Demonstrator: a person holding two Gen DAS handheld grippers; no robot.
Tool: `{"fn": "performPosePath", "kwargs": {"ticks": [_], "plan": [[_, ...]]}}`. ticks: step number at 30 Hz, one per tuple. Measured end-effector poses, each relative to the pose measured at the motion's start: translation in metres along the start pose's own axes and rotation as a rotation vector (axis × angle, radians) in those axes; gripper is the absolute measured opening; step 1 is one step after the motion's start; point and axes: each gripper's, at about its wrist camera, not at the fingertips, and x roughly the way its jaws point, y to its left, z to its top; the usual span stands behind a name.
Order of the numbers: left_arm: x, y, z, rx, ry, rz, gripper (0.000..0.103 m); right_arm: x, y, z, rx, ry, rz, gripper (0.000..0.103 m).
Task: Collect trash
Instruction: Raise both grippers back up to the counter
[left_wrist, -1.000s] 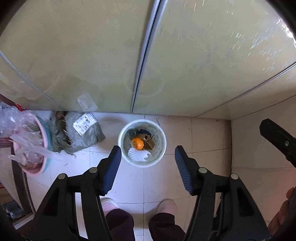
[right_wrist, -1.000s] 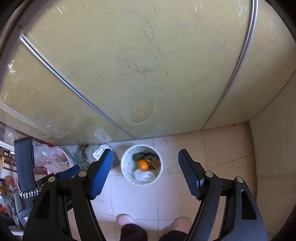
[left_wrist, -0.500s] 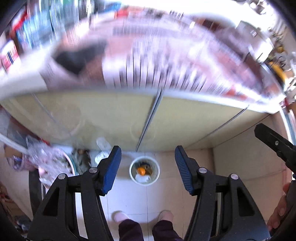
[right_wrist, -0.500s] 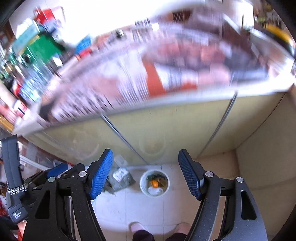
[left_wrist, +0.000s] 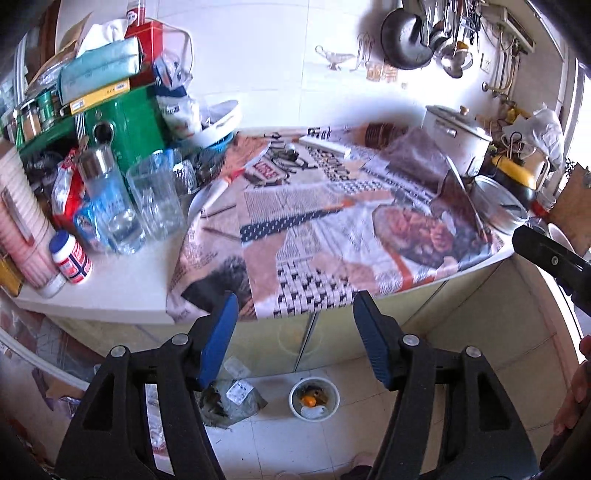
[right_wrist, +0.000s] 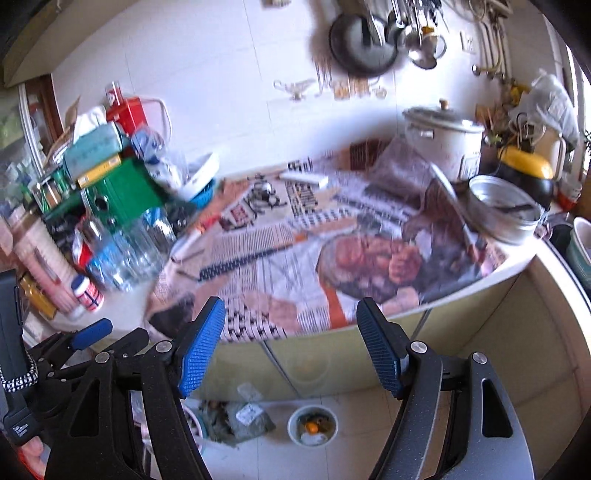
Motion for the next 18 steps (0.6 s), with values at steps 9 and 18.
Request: {"fn": "performPosePath", "kwargs": {"ticks": [9,18], "plan": [[0.02,-0.006,0.067,-0.007,-0.049,-0.008,0.068,0.022,-0.018,0.048,-0.01,-0.051,0.02,0.071],[0.105,-0.031,0.158,-0.143,-0.033,0.064,0.068,0.111,-0.061,0.136,-0.119,-0.029,0.143,0.071]]}}
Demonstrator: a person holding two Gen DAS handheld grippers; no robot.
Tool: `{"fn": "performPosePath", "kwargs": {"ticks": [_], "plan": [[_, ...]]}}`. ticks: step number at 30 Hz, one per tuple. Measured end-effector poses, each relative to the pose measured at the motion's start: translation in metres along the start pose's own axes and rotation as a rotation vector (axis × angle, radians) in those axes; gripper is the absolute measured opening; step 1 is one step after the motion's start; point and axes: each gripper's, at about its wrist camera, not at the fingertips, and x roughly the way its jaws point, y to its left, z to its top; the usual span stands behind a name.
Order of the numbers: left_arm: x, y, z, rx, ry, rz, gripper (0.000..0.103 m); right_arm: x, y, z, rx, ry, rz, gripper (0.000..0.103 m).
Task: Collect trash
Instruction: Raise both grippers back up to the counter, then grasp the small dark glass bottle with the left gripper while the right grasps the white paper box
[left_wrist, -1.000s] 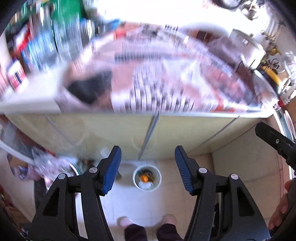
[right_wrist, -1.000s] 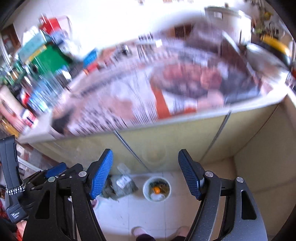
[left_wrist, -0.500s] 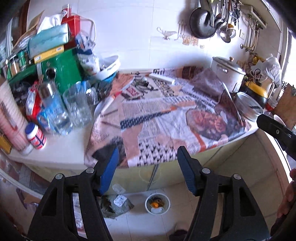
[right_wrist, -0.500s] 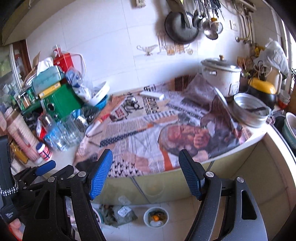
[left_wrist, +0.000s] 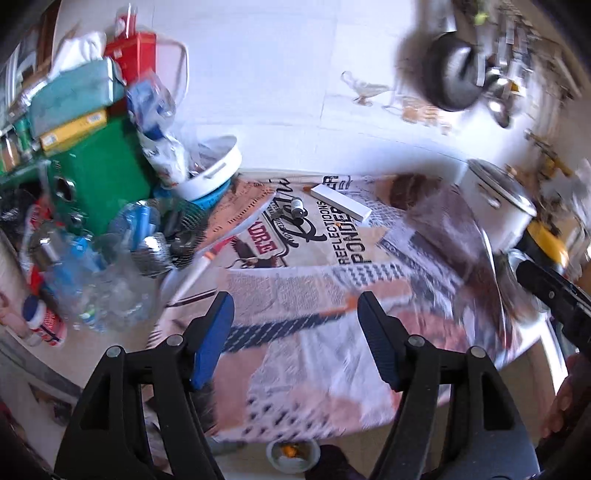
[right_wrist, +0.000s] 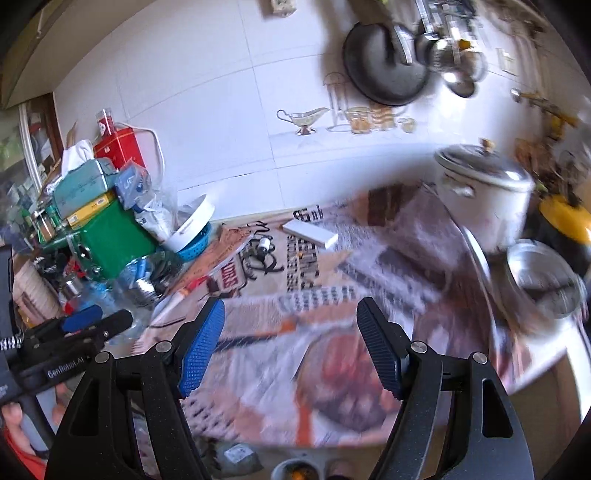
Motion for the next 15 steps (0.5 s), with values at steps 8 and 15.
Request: {"fn": "performPosePath", "kwargs": {"ticks": [8,15], "plan": [[0.114,-0.026,0.049,-0.153,0.108,0.074,0.068,0.118,-0.068,0.062,-0.149,0.103,0.1,0.074],[0.191,-0.019,0.057,-0.203,0.215,0.143,0.068,0.258,-0.092,0.08,-0.152,0.255,0.215,0.074]]}}
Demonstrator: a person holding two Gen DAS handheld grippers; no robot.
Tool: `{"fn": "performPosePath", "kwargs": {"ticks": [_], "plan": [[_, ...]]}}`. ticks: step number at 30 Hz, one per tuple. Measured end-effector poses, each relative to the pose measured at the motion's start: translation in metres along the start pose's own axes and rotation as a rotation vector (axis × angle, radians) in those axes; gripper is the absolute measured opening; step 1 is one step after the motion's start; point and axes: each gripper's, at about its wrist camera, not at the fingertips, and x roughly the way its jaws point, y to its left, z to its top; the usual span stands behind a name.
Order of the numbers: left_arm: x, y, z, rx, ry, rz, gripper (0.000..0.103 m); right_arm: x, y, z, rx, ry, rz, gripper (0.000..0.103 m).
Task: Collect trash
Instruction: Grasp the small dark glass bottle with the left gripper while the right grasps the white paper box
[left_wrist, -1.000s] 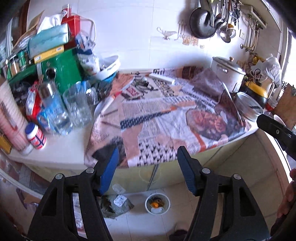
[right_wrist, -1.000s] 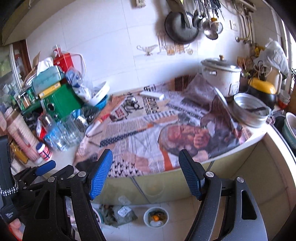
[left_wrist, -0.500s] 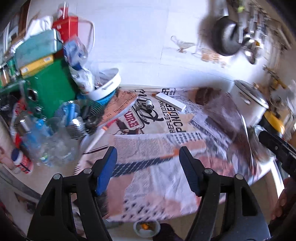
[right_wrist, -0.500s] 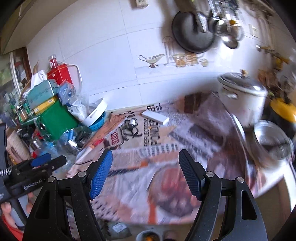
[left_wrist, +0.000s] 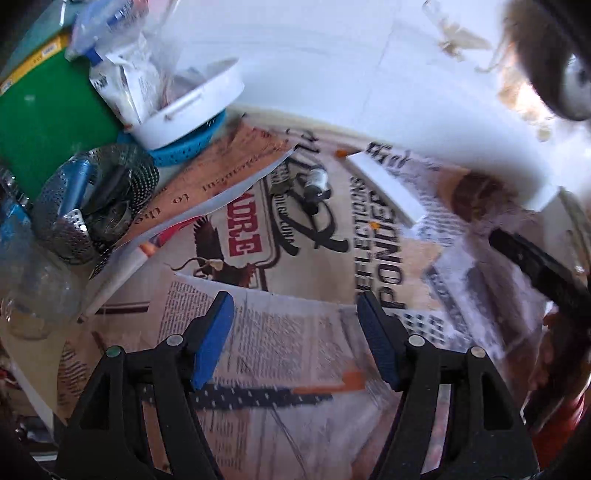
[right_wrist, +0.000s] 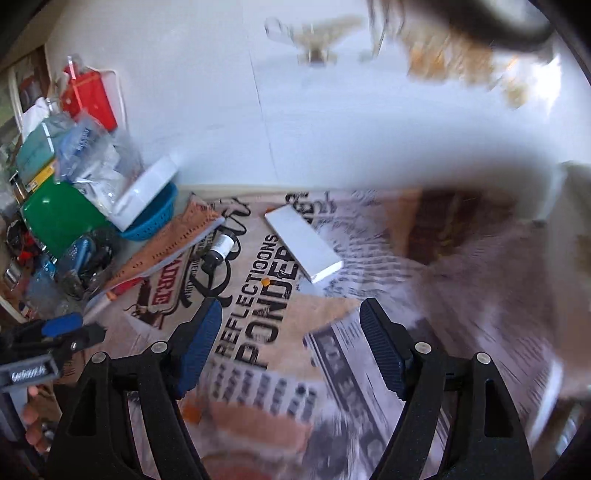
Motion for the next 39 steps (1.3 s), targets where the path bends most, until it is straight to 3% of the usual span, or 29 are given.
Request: {"fn": "performPosePath", "kwargs": {"ticks": [7,14,16,22,25,31,33,38,39], "plan": [[0.055,0.009,0.019,-0.051,0.047,0.058,0.068,0.099,-0.018,0.027,-0.057,0.094,-0.009,0.074],[0.089,0.01,0.03,-0.036,0.074,0.068,0.068,0.146,-0.029,0.035,-0.006,0.152,0.022,0.074],[0.096,0.009,0.033,-0.026,0.08,0.069,0.068,0.148,-0.022,0.032,-0.009,0.162,0.073,0.074],[0.116,0.004,0.052,-0.011,0.068,0.058,0.068,0.146,0.009,0.023,-0.109,0.139,0.033,0.073],[0.126,0.001,0.063,-0.004,0.06,0.042,0.068,0.145,0.021,0.021,-0.16,0.122,-0.008,0.051],[0.152,-0.017,0.086,0.056,0.032,0.031,0.068,0.128,0.016,0.019,-0.069,0.106,-0.004,0.048],[0.16,-0.023,0.091,0.071,0.017,0.022,0.063,0.111,0.0,0.013,-0.021,0.085,-0.003,0.048],[0.183,-0.03,0.101,0.064,0.021,-0.002,0.037,0.068,-0.023,-0.001,0.065,0.04,-0.018,0.048],[0.184,-0.031,0.102,0.063,0.012,-0.007,0.037,0.059,-0.027,-0.004,0.081,0.033,-0.024,0.048]]}}
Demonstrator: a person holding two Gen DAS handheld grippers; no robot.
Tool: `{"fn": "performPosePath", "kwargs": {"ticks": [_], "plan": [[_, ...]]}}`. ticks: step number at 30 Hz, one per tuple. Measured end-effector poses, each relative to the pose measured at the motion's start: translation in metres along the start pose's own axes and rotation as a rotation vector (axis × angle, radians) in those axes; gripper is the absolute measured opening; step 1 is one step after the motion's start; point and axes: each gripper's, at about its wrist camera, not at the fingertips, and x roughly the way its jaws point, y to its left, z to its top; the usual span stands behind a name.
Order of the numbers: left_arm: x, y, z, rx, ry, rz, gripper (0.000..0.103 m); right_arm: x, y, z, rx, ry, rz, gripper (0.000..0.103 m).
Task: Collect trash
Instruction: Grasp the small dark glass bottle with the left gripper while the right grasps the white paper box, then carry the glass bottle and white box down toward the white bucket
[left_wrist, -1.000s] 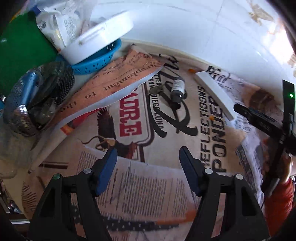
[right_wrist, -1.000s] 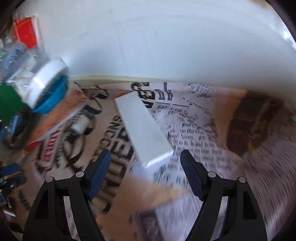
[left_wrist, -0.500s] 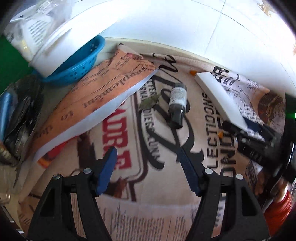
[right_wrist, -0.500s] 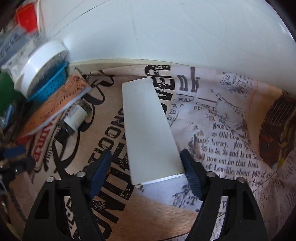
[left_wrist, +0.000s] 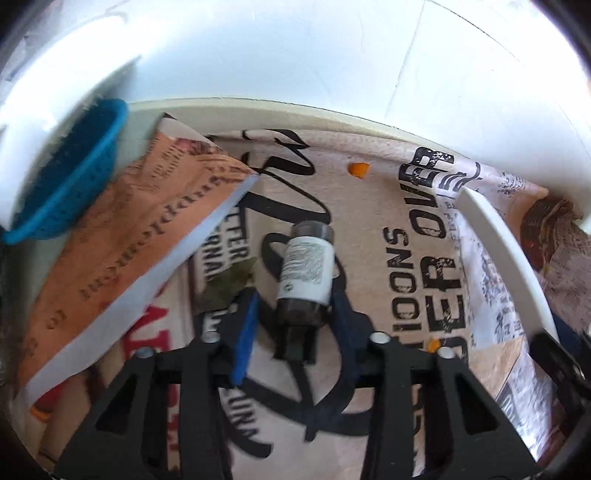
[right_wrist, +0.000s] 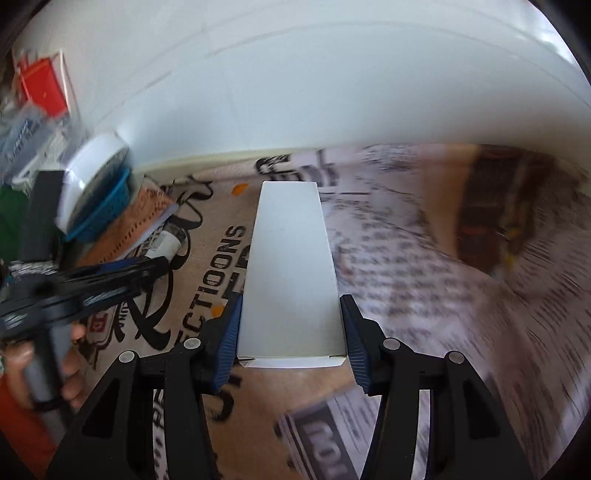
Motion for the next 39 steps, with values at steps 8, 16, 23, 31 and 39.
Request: {"fn": "performPosePath", "kwargs": {"ticks": [8,16,23,31,39], "plan": [[0.0,-0.013,-0.006,0.03,-0.049,0.038,0.027,-0.048,-0.015,-0.022,0.077,-0.034,-0.013,0.048],[-0.07,-0.02,-0.039,0.078,-0.082,0.026,0.027,-0.096,-0.003,-0.03,0.089,-0.098,-0.027,0.048],[-0.162,-0.001,-0.072,0.112,-0.177,-0.042,0.027,-0.154,0.044,-0.044,0.075,-0.185,-0.05,0.048],[-0.254,0.06,-0.138,0.14,-0.243,-0.119,0.027,-0.2,0.121,-0.099,0.068,-0.254,-0.108,0.048],[-0.332,0.137,-0.231,0.22,-0.263,-0.126,0.027,-0.236,0.212,-0.181,0.128,-0.295,-0.132,0.048]]}}
